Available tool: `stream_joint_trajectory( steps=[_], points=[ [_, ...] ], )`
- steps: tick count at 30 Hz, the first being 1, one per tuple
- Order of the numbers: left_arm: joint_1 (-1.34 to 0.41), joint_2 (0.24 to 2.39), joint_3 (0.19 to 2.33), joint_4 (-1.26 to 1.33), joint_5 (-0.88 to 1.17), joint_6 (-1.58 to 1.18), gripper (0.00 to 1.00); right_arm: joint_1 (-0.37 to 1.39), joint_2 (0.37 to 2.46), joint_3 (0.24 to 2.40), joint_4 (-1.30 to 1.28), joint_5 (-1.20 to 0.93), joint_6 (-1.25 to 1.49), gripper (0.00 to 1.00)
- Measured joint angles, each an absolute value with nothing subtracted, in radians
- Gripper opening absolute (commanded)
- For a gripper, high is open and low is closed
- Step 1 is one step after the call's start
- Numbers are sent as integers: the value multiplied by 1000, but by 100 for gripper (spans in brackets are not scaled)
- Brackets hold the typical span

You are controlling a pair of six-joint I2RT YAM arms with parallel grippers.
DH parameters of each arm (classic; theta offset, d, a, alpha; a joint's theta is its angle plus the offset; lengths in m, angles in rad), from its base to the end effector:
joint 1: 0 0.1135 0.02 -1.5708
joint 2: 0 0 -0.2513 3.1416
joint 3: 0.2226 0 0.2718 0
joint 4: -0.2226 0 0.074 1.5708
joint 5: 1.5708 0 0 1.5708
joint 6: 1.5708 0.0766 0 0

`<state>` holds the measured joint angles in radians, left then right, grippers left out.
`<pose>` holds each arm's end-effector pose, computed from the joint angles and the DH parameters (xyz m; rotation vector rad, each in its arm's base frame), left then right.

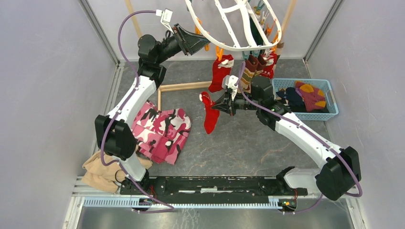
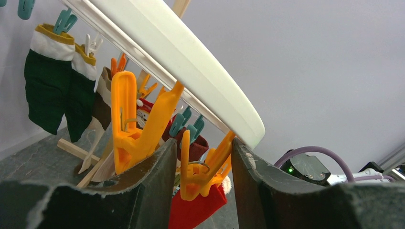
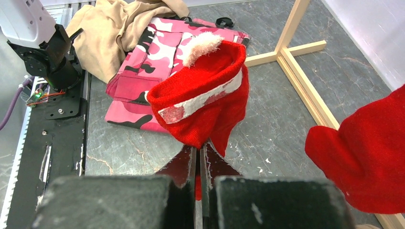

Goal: Clip the socks to the hanger
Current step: Open the clamp at the hanger.

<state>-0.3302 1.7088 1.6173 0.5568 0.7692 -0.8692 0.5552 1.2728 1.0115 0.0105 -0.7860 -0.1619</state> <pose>0.3983 -0.1929 0.4558 0.4236 1.3172 -1.4449 0.2620 0.2263 0.3114 -1.1529 1.4557 0.9867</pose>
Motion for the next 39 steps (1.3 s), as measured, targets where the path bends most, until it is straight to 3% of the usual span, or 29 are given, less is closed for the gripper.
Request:
stream_joint_trajectory(
  steps=[4, 9, 18, 25, 39],
  points=[
    [-336, 1709, 1619, 557, 769, -869, 46, 555, 1273, 1011, 10, -786, -162, 0],
    [-345, 1709, 1624, 557, 770, -870, 26, 554, 1273, 1011, 10, -786, -162, 0],
    [-366, 1708, 1641, 565, 759, -855, 2, 552, 1273, 1011, 10, -786, -162, 0],
    [-417, 1661, 1639, 453, 628, -769, 2, 548, 1271, 1061, -60, -732, -185, 0],
    [-529, 1578, 1612, 306, 331, -659, 2, 548, 1291, 1360, -274, -442, -286, 0]
  ],
)
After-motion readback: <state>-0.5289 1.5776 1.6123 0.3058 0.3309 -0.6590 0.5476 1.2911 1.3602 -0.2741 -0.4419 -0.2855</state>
